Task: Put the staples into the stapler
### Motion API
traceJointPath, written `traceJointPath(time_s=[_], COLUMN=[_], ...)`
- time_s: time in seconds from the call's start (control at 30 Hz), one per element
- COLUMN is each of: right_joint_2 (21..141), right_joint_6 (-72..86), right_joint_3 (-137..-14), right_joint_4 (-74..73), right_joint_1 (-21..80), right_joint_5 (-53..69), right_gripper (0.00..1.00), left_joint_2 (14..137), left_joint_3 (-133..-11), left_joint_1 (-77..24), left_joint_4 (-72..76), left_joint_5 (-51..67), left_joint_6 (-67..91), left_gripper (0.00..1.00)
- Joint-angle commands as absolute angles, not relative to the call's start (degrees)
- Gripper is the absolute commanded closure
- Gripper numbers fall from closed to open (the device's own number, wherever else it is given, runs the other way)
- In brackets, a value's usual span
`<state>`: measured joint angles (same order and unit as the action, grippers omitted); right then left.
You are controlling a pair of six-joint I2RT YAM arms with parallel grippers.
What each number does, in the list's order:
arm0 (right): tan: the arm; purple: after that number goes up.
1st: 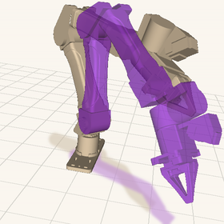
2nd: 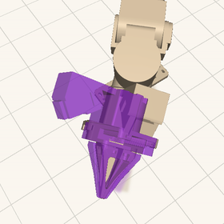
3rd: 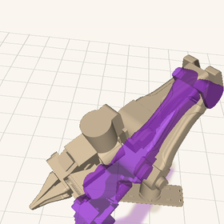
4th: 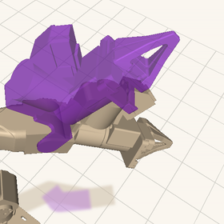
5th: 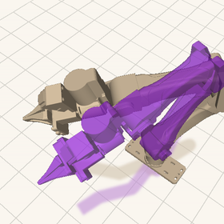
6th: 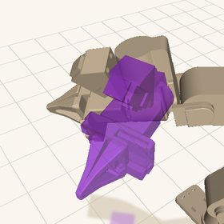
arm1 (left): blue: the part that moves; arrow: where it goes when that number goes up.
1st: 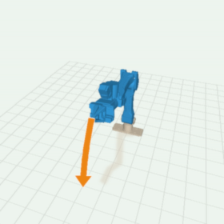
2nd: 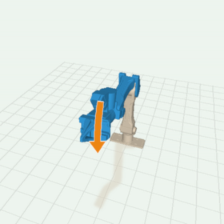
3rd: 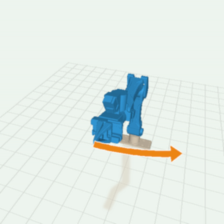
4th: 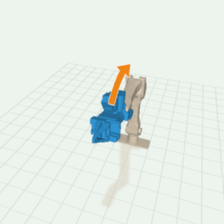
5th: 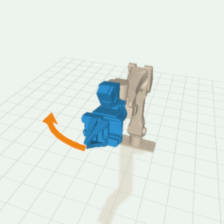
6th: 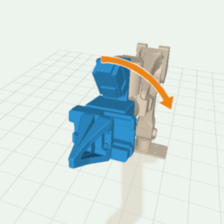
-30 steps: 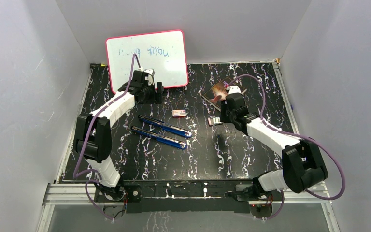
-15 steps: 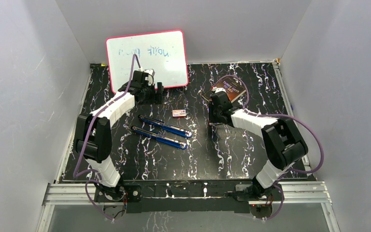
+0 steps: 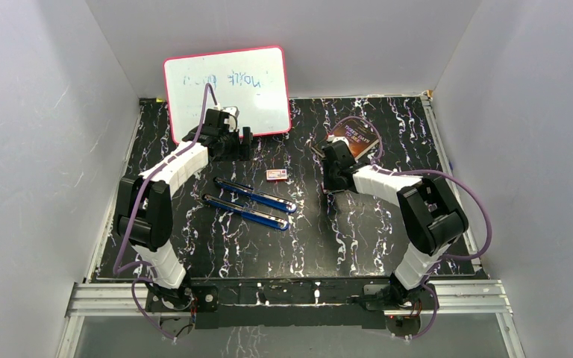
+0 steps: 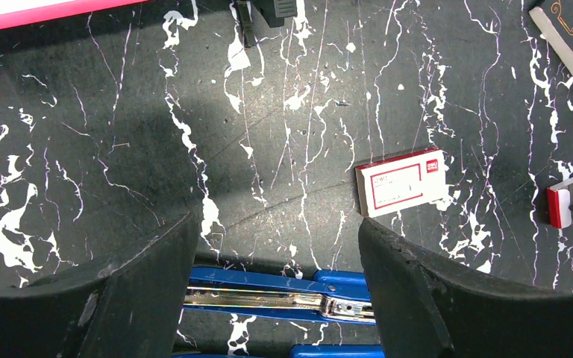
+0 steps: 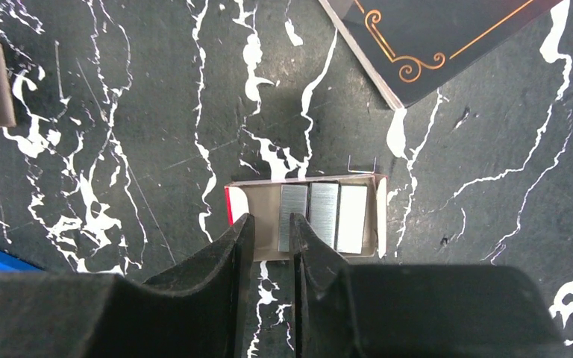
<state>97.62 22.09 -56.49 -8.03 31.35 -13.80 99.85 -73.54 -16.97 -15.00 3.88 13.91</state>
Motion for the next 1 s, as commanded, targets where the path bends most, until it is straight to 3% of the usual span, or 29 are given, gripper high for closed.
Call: traceJointPath(time_s=[0.0,0.97], right_joint_2=[98.27,99.08], right_joint_6=[22.7,22.47], right_joint_3=[-59.28,-59.85], right_joint_4=[-9.37,-10.86], right_joint_1=[31.29,31.75], right_joint_5=[-14.59,-16.38], right_gripper=[0.69,0.69], left_joint_2=[96.78,96.99], left_joint_3=[-73.34,-73.56], left_joint_1=[-16.64,-16.69], left_joint_4=[-15.51,-15.55], left_joint_5=[4.61,5.44], left_joint_6=[13.45,13.54], left_gripper=[0.23,0.23])
